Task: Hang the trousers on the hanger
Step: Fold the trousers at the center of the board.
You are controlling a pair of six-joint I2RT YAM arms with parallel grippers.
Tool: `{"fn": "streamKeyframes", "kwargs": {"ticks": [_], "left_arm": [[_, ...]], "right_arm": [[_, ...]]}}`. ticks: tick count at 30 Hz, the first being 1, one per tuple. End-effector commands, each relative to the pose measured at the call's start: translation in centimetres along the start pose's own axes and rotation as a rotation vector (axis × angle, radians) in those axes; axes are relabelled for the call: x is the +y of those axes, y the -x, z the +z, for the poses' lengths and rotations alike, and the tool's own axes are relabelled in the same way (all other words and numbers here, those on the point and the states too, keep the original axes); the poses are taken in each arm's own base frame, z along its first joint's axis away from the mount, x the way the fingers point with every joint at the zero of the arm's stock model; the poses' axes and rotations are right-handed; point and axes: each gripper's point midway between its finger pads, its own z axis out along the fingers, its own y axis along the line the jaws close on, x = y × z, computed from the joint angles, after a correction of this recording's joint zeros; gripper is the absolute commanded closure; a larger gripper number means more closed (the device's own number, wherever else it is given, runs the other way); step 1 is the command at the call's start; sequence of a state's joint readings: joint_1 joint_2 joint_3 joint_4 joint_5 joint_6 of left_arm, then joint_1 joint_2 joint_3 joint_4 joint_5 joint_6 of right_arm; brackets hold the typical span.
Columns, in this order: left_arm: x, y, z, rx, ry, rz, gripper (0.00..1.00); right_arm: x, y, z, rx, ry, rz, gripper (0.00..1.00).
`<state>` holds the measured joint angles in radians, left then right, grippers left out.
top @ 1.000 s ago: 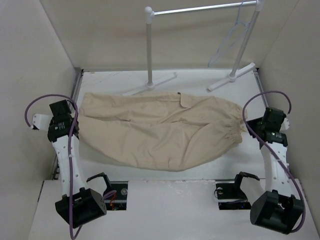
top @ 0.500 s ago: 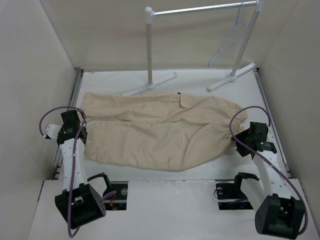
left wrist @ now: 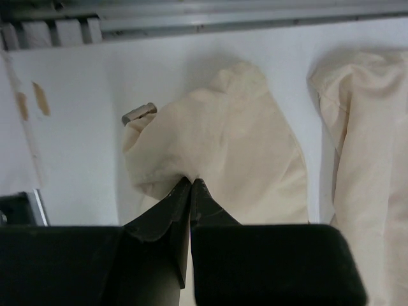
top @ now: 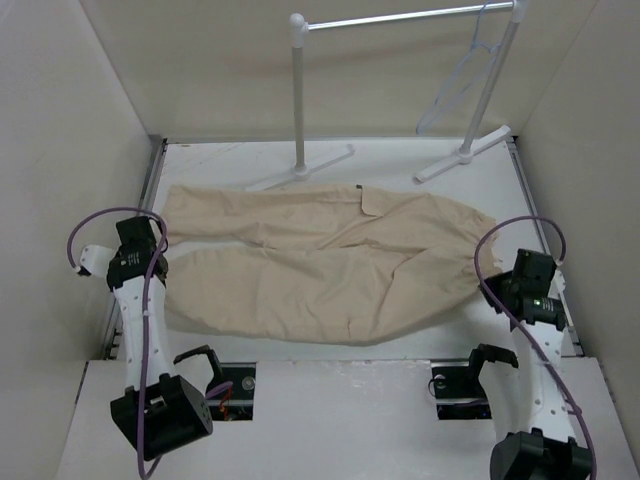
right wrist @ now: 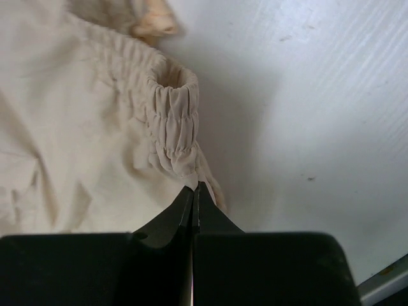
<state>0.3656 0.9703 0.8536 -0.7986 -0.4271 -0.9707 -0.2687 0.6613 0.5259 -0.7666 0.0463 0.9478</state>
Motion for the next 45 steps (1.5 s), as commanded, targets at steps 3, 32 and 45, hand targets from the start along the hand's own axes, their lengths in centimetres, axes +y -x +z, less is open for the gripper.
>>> {"fn": "streamKeyframes", "kwargs": {"ticks": [3,32,45], "left_arm": [[0.7,5.6,-4.3,-0.209,0.017,0.101,1.00],[-35.6,7.8,7.6,-0.328,-0.212,0.324,0.77],[-20.2,-0.5,4.7,0.008,-0.297,0.173,0.36]], "right_arm": [[2.5,2.7,-2.8,-0.086,0.042,-0.051,0.99],[28.0,13.5,13.9,-0.072,0.044,-0.080,0.66],[23.8,4.8,4.3,-0.058,0.256,-0.287,0.79]]}}
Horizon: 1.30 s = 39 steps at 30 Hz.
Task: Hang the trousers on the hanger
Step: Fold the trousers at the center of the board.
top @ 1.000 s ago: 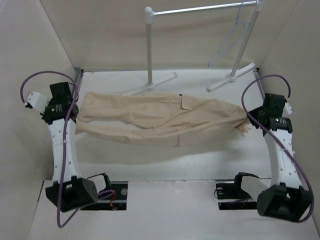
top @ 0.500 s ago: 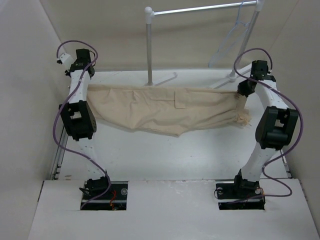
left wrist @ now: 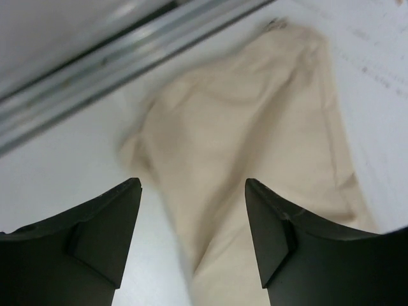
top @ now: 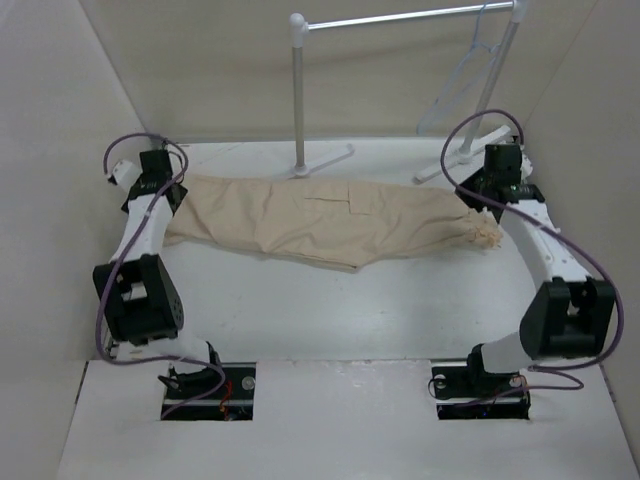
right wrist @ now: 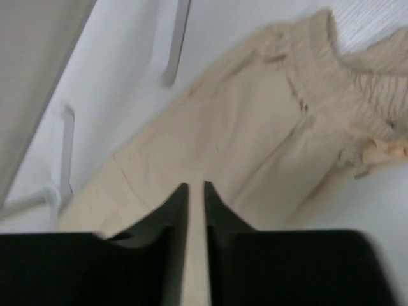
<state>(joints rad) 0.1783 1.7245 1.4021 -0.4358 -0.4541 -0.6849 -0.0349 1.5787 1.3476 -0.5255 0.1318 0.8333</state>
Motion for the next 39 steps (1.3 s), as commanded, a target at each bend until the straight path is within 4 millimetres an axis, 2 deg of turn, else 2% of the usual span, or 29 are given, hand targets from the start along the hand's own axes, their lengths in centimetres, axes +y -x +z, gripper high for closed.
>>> {"fn": "streamKeyframes", "kwargs": {"ticks": [1,3,5,6,8,10,12,17,22,25,28,31,34,37,39], "left_arm": [[2.0,-2.8,-1.4,0.084,-0.111,-0.236,0.35],[2.9,-5.2,-0.8,0.157,-0.154,-0.329,0.32],[3.7,-6.4,0.0,0.210,-0.158,-0.412,0.31],[4.1,-6.7,0.4,0.225,-0.155,-0.452,0.31],[4.5,-7.1,1.4,0.238,-0.151,-0.497,0.31],[4.7,-7.4,2.1,0.244,-0.143,-0.510,0.31],[5.0,-8.0,3.1,0.252,-0.125,-0.520,0.31],[6.7,-9.2,5.5,0.268,-0.055,-0.550,0.31],[8.0,-9.9,7.1,0.268,0.003,-0.565,0.31],[7.8,-9.9,8.0,0.260,0.003,-0.572,0.32],[7.4,-9.9,8.8,0.262,0.004,-0.577,0.36],[6.5,-9.4,9.4,0.251,-0.015,-0.579,0.51],[5.6,-9.3,9.8,0.251,-0.018,-0.576,0.68],[5.3,-8.1,9.7,0.233,-0.019,-0.579,0.90],[5.2,-6.5,9.2,0.206,-0.022,-0.575,0.96]], "right_arm": [[-0.6,-3.0,-2.3,-0.011,0.096,-0.008,0.88],[-1.9,-4.8,-3.0,0.000,0.121,0.011,0.91],[-3.1,-6.4,-3.3,0.010,0.148,0.019,0.85],[-3.8,-7.0,-3.2,0.028,0.147,0.025,0.77],[-6.3,-6.7,-2.5,0.036,0.101,0.063,0.55],[-7.6,-6.5,-1.5,0.053,0.073,0.086,0.39],[-8.3,-6.3,-0.5,0.068,0.059,0.097,0.34],[-9.7,-5.9,2.6,0.091,-0.010,0.152,0.33],[-11.6,-6.2,5.2,0.105,-0.089,0.209,0.36],[-11.9,-6.4,6.4,0.113,-0.097,0.228,0.39],[-11.9,-6.5,7.3,0.129,-0.110,0.231,0.47],[-12.0,-6.4,8.1,0.133,-0.123,0.244,0.61],[-12.1,-5.9,8.4,0.125,-0.131,0.269,0.80],[-12.1,-5.0,7.9,0.102,-0.134,0.281,0.90],[-12.6,-4.2,6.9,0.068,-0.152,0.286,0.94]]}}
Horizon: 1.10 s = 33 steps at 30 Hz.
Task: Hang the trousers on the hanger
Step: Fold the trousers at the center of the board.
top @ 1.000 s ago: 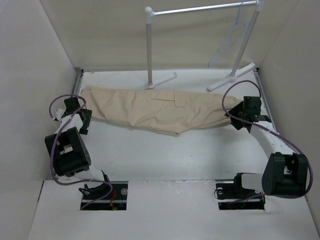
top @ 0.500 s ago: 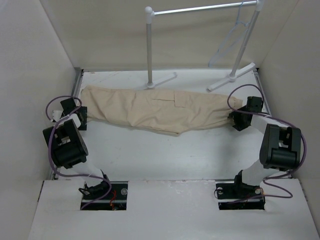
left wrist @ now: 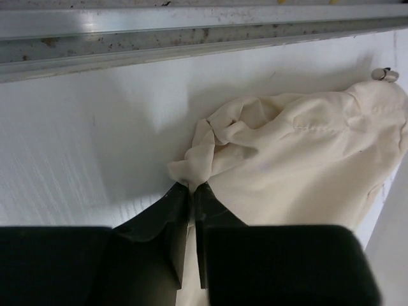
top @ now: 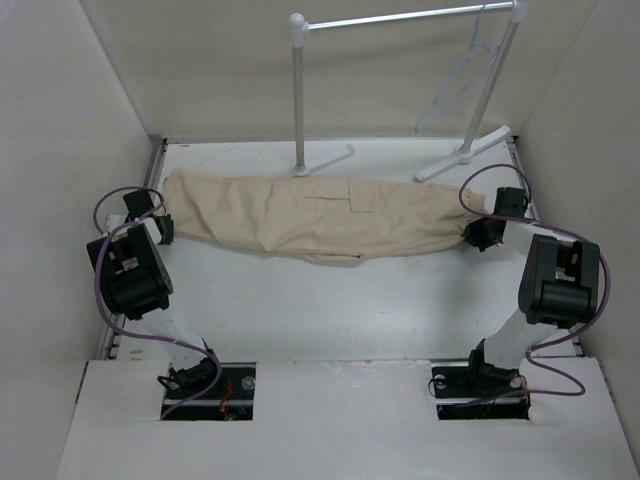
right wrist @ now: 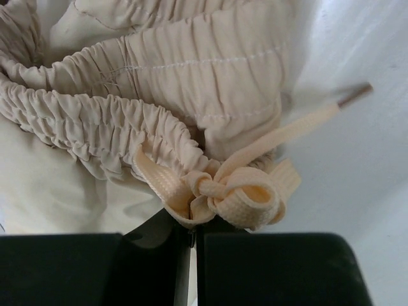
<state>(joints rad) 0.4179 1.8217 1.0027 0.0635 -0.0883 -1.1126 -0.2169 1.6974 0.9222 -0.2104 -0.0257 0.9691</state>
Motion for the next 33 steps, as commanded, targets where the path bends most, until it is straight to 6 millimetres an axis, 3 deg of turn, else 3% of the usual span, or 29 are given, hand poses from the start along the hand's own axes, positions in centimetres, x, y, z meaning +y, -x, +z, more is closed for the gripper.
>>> {"fn": "streamKeyframes", "kwargs": {"ticks": [1,6,10,12,16,22,24,27,28,33], "left_arm": [[0.0,1.4,-1.0,-0.035,0.053,0.029,0.97],[-1.0,4.5,-3.5,-0.093,0.074,0.057,1.00],[0.2,7.0,-5.5,-0.156,0.139,0.122,1.00],[1.6,7.2,-6.7,-0.176,0.173,0.155,1.00],[6.0,6.6,-9.1,-0.182,0.237,0.171,1.00],[11.9,7.9,-13.9,-0.304,0.411,0.226,0.97],[13.3,7.2,-14.6,-0.307,0.451,0.264,0.87],[14.5,6.5,-15.4,-0.288,0.469,0.270,0.62],[14.1,6.7,-15.9,-0.305,0.447,0.265,0.56],[8.1,5.4,-19.3,-0.335,0.243,0.333,0.49]], "right_arm": [[0.8,3.4,-2.2,-0.124,0.015,0.033,0.95],[-3.1,5.1,-5.2,-0.211,-0.046,0.087,0.98],[-5.1,6.2,-7.3,-0.259,-0.048,0.123,0.98],[-6.1,5.7,-8.2,-0.256,-0.046,0.133,0.98],[-8.0,3.1,-9.4,-0.227,-0.037,0.114,0.97],[-11.3,0.5,-11.0,-0.192,-0.036,0.120,0.96],[-11.7,0.0,-11.6,-0.200,-0.034,0.113,0.85],[-11.3,0.1,-12.1,-0.207,-0.031,0.080,0.53],[-10.8,0.0,-12.5,-0.201,-0.026,0.056,0.43],[-10.4,0.4,-15.0,-0.258,-0.012,0.020,0.24]]}}
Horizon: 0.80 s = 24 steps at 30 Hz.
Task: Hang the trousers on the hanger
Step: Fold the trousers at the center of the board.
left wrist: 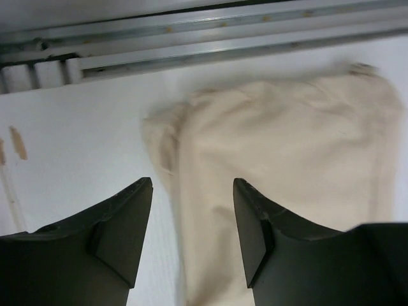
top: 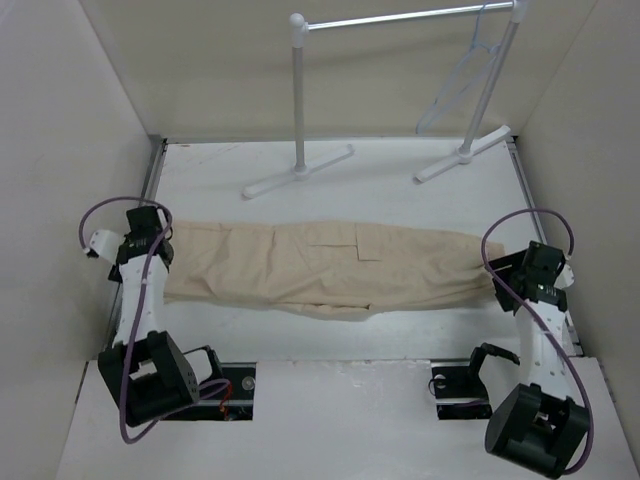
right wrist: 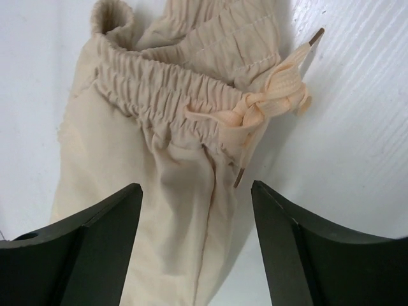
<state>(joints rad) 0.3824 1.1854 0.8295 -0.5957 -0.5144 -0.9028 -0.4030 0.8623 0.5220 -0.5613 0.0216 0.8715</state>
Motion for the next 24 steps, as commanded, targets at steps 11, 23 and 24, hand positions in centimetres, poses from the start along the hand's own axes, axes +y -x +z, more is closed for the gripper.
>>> {"fn": "streamKeyframes", "kwargs": {"ticks": [11,23,24], "left_arm": [[-10.4,-15.9,-13.4,0.156,-0.642,0.367,0.47],[-2.9,-19.3,-3.5,0.291,-0.376,0.357,0.47],[-2.3,-19.4,-3.0,0.305,-0.360,0.349,0.47]], "right_arm": [[-3.6,2.3,0.0,-0.097,-0.168,0.066,0.20],[0.6,0.5,5.9,0.085,-0.034,0.168,0.61],[1.0,0.9,5.8,0.076,-0.024,0.175,0.74]]}}
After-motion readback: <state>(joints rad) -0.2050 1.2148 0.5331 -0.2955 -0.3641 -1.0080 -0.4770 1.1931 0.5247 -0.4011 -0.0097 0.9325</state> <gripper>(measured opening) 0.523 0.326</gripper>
